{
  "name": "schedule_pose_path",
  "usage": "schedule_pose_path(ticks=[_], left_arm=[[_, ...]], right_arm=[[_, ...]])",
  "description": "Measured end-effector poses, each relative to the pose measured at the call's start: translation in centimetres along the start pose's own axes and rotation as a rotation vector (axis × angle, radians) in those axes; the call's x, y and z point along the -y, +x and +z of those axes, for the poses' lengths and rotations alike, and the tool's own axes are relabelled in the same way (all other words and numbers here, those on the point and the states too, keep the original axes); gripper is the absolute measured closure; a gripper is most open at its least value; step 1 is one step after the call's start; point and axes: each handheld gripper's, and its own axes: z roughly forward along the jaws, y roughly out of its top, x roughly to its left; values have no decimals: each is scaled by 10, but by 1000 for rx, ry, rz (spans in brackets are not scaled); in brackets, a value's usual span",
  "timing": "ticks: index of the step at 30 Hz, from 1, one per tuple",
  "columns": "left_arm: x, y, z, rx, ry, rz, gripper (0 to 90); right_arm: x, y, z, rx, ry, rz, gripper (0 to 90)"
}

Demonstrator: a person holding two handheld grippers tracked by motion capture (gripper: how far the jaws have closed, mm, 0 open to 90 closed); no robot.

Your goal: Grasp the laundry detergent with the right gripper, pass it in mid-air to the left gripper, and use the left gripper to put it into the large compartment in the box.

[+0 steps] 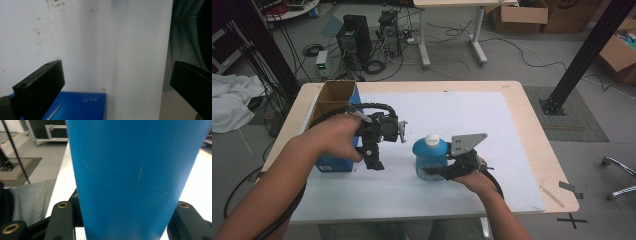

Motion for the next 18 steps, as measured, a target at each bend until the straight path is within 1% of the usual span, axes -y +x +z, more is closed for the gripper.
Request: schedule_pose_path(ticks=[3,8,13,18], left_arm=[[-5,-2,-1,8,-9,9,1],[-12,-4,-1,21,-25,23,2],[-18,-7,-2,27,-39,34,2],[-25,-9,-3,30,-49,50,2]], right_arm=[[-2,2,10,-34,8,-8,454],[-4,4,24,-67,16,-16,455],[-7,5,35,-89,4,-16,455],[-10,5,46,-97,-1,-21,456]])
